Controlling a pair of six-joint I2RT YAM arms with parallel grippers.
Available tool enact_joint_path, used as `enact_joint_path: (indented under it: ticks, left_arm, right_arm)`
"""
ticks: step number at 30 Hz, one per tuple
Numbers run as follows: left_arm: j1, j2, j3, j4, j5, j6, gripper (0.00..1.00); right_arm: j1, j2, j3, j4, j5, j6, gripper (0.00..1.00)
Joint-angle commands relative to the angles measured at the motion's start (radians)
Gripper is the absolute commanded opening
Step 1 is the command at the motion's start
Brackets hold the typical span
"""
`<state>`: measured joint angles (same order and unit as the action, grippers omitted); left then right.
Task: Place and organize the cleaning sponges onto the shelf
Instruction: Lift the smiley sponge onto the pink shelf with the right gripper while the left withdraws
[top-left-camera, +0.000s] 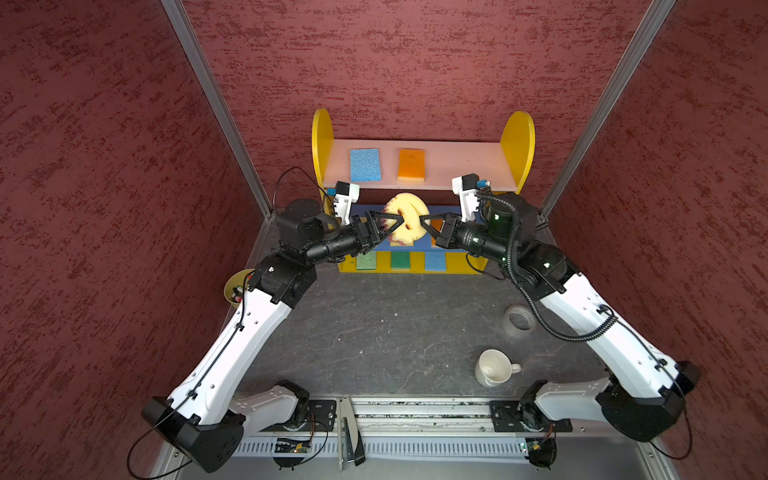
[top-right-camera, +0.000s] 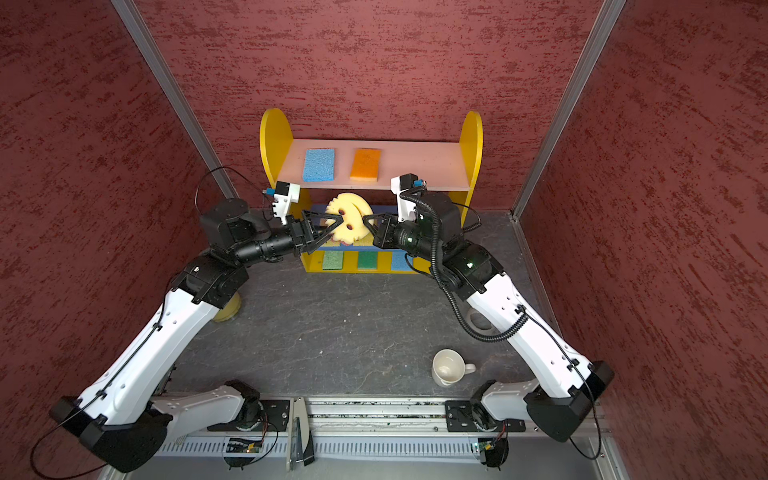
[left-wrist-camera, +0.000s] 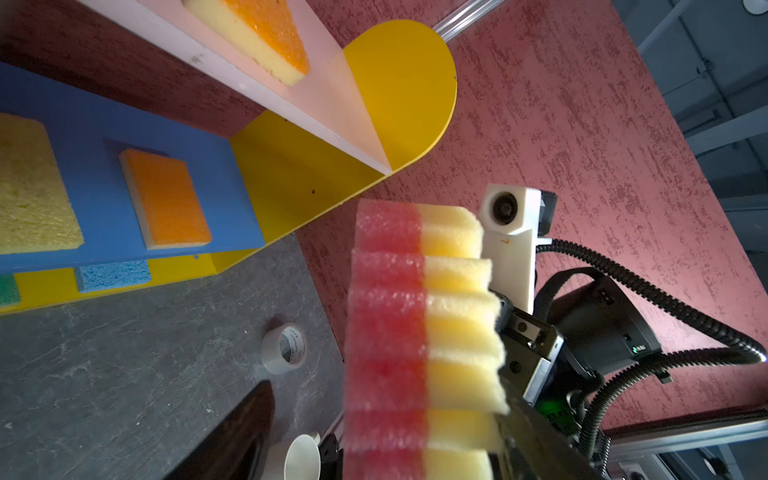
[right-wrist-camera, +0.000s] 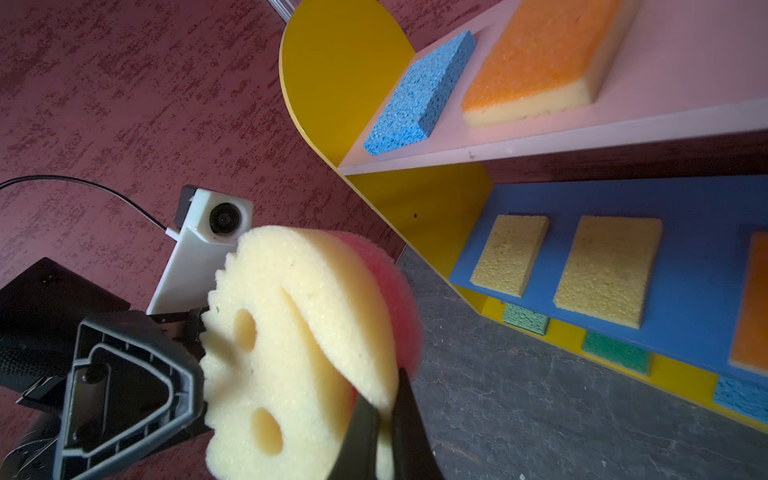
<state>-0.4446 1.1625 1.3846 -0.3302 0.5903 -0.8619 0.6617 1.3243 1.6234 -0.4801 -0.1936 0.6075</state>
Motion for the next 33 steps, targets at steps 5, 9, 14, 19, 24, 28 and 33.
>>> enact_joint_path:
  ticks: [5, 9, 14, 19, 24, 28, 33]
  left_arm:
    - [0.011, -0.141, -0.008, -0.093, -0.292, 0.173, 0.88]
    - [0.029, -0.220, -0.040, -0.140, -0.392, 0.214, 0.90]
    - [0.051, -0.300, -0.077, -0.203, -0.485, 0.254, 0.91]
    - [0.064, -0.349, -0.120, -0.238, -0.523, 0.255, 0.92]
    - [0.073, -0.369, -0.164, -0.258, -0.529, 0.242, 0.92]
    - [0.080, -0.369, -0.185, -0.267, -0.525, 0.233, 0.93]
    - [0.090, -0.351, -0.198, -0.263, -0.507, 0.221, 0.93]
  right_arm:
    - [-0.017, 0.048, 0.350, -0.237, 0.474, -0.164, 0.00]
    - [-0.023, 0.147, 0.504, -0.296, 0.610, -0.225, 0.00]
    - [-0.059, 0.310, 0.701, -0.380, 0.689, -0.268, 0.00]
    - [-0.106, 0.456, 0.878, -0.460, 0.687, -0.269, 0.00]
    - [-0.181, 0.525, 0.930, -0.500, 0.607, -0.225, 0.00]
    - [-0.225, 0.543, 0.929, -0.526, 0.542, -0.203, 0.00]
    - [-0.260, 0.554, 0.921, -0.546, 0.510, -0.194, 0.06]
